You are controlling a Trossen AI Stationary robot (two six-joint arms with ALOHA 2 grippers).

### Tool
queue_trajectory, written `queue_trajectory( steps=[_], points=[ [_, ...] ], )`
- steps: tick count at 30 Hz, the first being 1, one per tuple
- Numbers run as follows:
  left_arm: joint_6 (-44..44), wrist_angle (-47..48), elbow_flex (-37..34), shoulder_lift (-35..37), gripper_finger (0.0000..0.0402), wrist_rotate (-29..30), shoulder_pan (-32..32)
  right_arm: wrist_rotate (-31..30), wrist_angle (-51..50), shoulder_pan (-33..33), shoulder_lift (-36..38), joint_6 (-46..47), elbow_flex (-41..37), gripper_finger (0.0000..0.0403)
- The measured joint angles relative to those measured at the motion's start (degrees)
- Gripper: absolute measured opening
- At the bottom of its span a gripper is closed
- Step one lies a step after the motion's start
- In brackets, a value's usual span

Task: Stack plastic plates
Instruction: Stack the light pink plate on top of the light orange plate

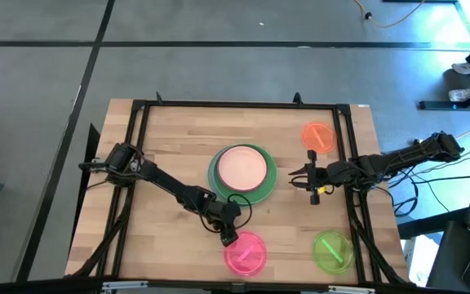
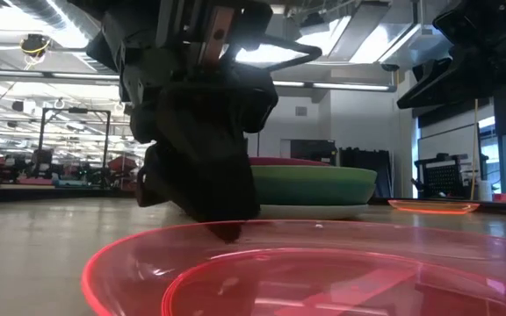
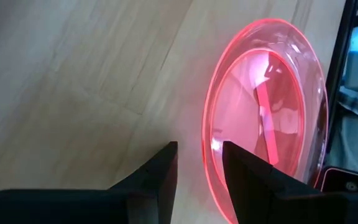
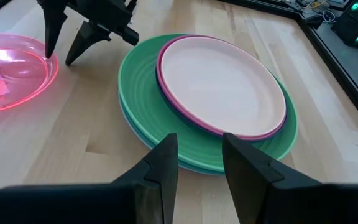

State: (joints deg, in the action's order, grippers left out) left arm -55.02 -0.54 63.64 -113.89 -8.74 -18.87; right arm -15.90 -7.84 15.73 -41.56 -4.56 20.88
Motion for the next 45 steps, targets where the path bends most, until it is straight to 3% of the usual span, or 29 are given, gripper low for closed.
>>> queue_trajectory(
  steps=[12, 24, 32, 45],
  points=[
    [2.2, -3.0, 0.1, -2.0, 0.0111, -1.1, 0.0, 0.0, 0.1, 0.0, 0.0, 0.0, 0.0, 0.0115],
    [9.7, -2.6, 0.0, -2.2, 0.0006, -0.8, 0.4, 0.0, 0.0, 0.0, 0.0, 0.0, 0.0, 0.0115],
    [12.1, -2.3, -0.1, -1.6, 0.0002, -1.3, 0.8, 0.0, 0.0, 0.0, 0.0, -0.1, 0.0, 0.0115],
    [16.2, -0.2, -0.2, 5.1, 0.0003, -2.1, 5.3, 0.0, 0.3, 0.0, 0.0, -0.2, 0.0, 0.0115]
  ],
)
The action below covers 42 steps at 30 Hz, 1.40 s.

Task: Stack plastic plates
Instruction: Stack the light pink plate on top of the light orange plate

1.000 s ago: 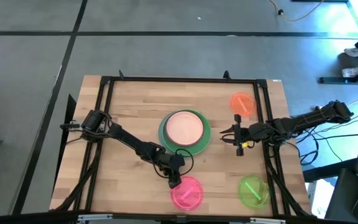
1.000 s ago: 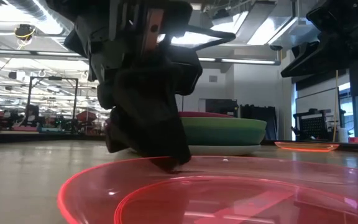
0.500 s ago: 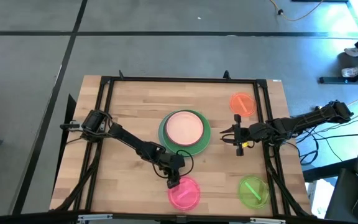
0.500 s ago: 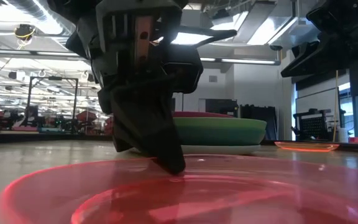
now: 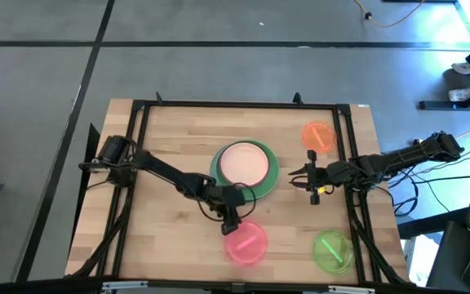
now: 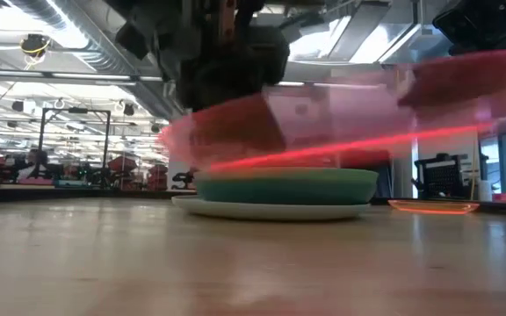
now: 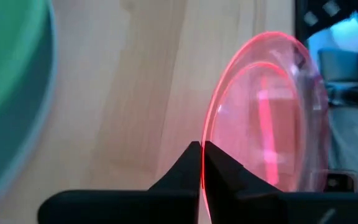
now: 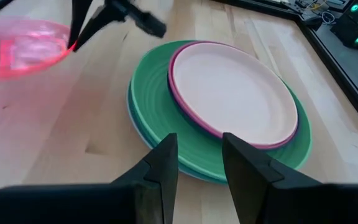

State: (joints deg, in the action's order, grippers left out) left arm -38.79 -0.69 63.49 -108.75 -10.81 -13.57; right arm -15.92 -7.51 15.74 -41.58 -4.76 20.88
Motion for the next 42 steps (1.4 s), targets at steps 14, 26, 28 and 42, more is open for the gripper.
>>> queue_trajectory(
  steps=[14, 26, 28, 42],
  points=[
    [12.7, 9.4, 0.1, 15.4, 0.0004, 8.0, 7.3, -4.7, 1.1, 0.0, 0.0, -4.8, 0.0, 0.0115],
    [23.0, 12.9, 0.1, 22.5, 0.0004, 15.8, 23.3, -6.6, 1.9, 0.0, 0.0, -7.3, 0.0, 0.0115],
    [23.1, 13.6, 0.1, 22.0, 0.0004, 15.8, 25.3, -6.6, 1.9, 0.0, 0.0, -7.3, 0.0, 0.0115],
    [28.6, 15.5, 0.1, 12.9, 0.0004, 14.5, 28.2, -6.6, 1.3, 0.0, 0.0, -7.3, 0.0, 0.0115]
  ],
)
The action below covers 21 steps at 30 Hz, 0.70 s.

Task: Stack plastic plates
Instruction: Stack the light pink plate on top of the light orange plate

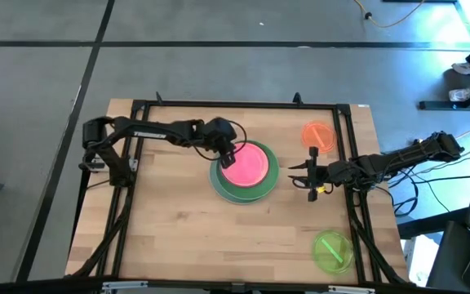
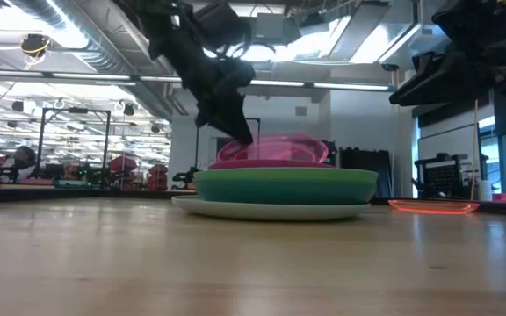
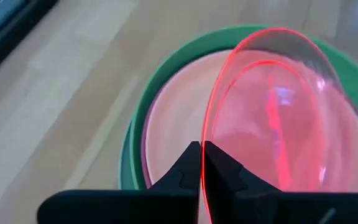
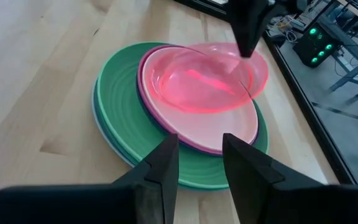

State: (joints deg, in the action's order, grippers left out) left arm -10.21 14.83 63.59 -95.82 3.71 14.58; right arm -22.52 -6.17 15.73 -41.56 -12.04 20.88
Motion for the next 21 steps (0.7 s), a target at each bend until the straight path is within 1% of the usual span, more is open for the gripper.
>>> queue_trajectory(
  steps=[8, 15, 17, 21],
  points=[
    [0.2, 0.0, 0.0, -2.7, 0.0004, 1.4, 0.0, 0.0, 0.1, 0.0, 0.0, -0.2, 0.0, 0.0115],
    [-0.8, -0.7, 0.0, -2.8, 0.0006, 2.6, 0.0, 0.0, 0.1, 0.0, 0.0, -0.2, 0.0, 0.0115],
    [-1.2, -0.7, 0.0, -2.8, 0.0016, 2.7, 0.1, 0.0, 0.2, 0.0, 0.0, -0.2, 0.0, 0.0115],
    [-1.0, -0.9, 0.0, -2.8, 0.0054, 2.9, 0.1, 0.0, 0.3, 0.0, 0.0, -0.2, 0.0, 0.0115]
  ],
)
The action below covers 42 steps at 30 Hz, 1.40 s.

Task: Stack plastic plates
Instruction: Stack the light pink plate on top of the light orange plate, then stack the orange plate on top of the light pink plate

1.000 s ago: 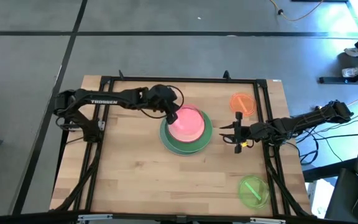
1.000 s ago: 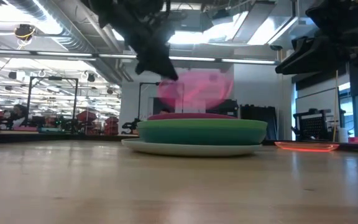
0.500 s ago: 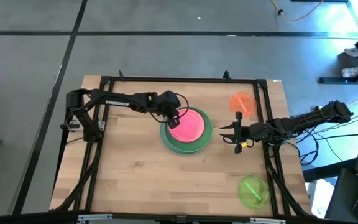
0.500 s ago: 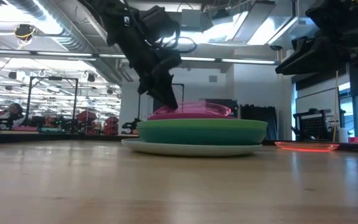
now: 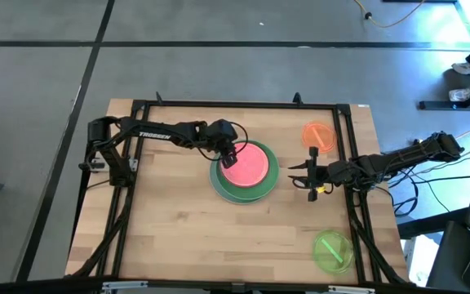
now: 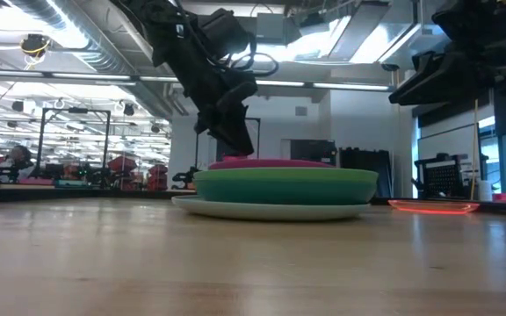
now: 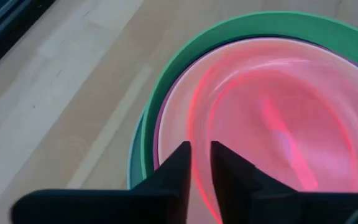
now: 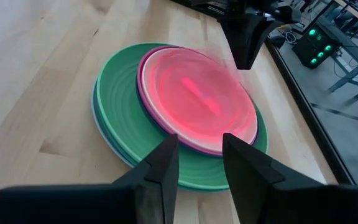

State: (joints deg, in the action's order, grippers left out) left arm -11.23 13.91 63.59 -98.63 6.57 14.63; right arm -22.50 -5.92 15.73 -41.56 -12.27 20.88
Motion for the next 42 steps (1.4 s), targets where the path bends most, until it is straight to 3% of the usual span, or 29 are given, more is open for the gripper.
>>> queue_trajectory(
  steps=[4, 8, 12, 18, 22, 25, 29, 34, 42],
  points=[
    [2.0, 0.0, 0.0, 0.0, 0.0091, 0.0, -0.2, -0.2, 0.3, 0.0, 0.0, -0.2, 0.0, 0.0115],
    [4.2, -0.2, 0.0, 0.0, 0.0112, 0.2, -1.4, -4.0, 3.1, 0.0, 0.0, -1.6, 0.0, 0.0115],
    [8.5, -1.4, 0.0, 1.1, 0.0119, 1.3, -3.9, -8.6, 1.3, 0.0, 0.0, -0.4, 0.8, 0.0115],
    [13.4, -5.0, -0.2, 1.7, 0.0117, 3.9, -7.5, -9.3, -4.6, 0.0, 0.0, 8.9, 1.0, 0.0115],
    [13.4, -12.6, -4.9, 2.5, 0.0115, 4.2, -10.7, -12.8, -7.6, 0.0, 0.0, 10.6, 1.0, 0.0115],
    [12.8, -25.9, -12.0, 3.9, 0.0115, 6.1, -14.2, -15.9, -10.3, -1.0, 0.0, 10.8, 1.0, 0.0115],
    [10.5, -43.2, -20.4, 6.1, 0.0115, 6.5, -18.1, -16.3, -11.5, -6.6, -0.9, 11.8, 0.9, 0.0115],
    [4.7, -57.4, -26.5, 6.0, 0.0115, 6.9, -23.3, -15.8, -11.0, -15.1, -3.1, 10.8, 1.0, 0.0115],
    [9.6, -62.2, -27.8, 5.6, 0.0115, 12.6, -27.8, -8.8, -11.0, -27.6, -11.7, 15.0, 1.0, 0.0115]
  ],
)
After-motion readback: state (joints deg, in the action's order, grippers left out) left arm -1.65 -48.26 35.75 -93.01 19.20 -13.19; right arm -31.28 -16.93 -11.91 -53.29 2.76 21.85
